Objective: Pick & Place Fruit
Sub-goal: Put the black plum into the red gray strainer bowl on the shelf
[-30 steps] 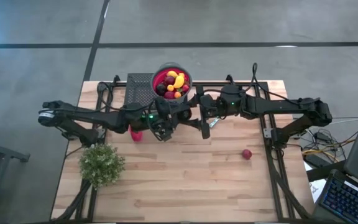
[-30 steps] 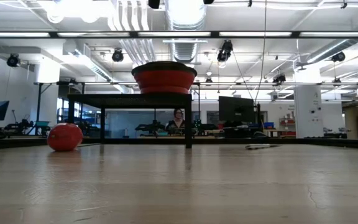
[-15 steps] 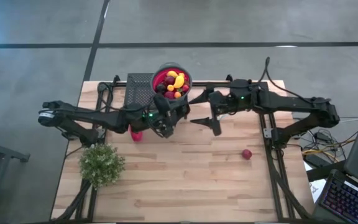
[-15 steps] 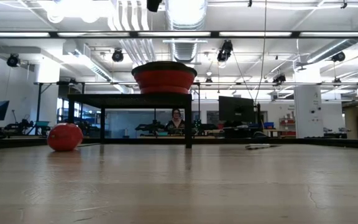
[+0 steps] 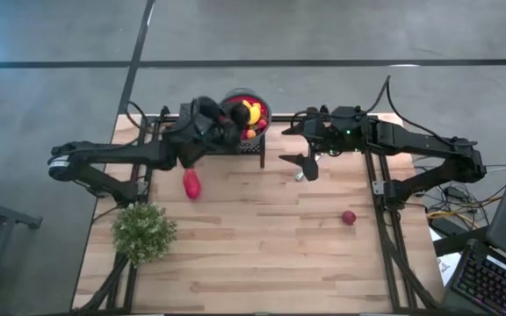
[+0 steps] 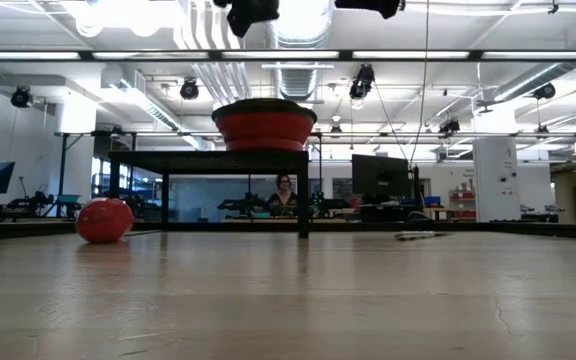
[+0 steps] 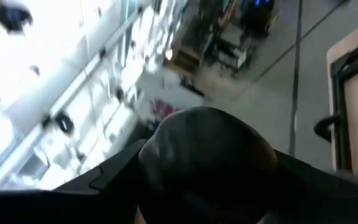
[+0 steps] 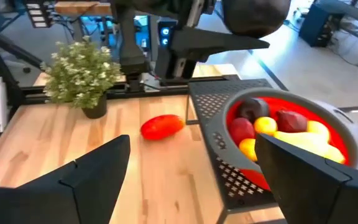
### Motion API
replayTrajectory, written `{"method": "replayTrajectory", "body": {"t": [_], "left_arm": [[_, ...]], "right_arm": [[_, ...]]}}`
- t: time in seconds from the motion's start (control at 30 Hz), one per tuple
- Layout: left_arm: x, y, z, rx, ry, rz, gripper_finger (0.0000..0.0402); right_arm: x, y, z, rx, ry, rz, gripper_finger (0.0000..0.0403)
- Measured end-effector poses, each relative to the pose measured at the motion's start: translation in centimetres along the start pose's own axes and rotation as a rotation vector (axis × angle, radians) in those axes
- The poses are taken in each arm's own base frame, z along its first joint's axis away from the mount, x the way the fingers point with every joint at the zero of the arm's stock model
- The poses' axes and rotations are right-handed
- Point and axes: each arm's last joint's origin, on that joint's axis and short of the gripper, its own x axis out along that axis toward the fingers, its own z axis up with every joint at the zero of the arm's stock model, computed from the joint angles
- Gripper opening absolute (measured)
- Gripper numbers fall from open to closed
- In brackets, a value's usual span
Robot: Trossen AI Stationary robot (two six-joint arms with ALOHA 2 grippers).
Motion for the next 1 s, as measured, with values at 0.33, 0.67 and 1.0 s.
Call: {"method": "replayTrajectory", "body": {"t": [0.33, 0.67, 1.0], "left_arm": [[2.4, 0.8, -6.3, -0.261, 0.281, -0.111, 0.0275], [2.7, 1.6, -8.3, -0.582, 0.380, -0.238, 0.0275], [3.7, 0.6, -9.2, -0.717, 0.439, -0.235, 0.0275]], "right_arm": [[0.0, -0.2, 0.0, 0.002, 0.001, -0.008, 0.0321], [0.1, -0.2, 0.0, -0.001, -0.002, -0.009, 0.0308], [0.1, -0.2, -0.1, -0.019, 0.000, -0.009, 0.0290]]}}
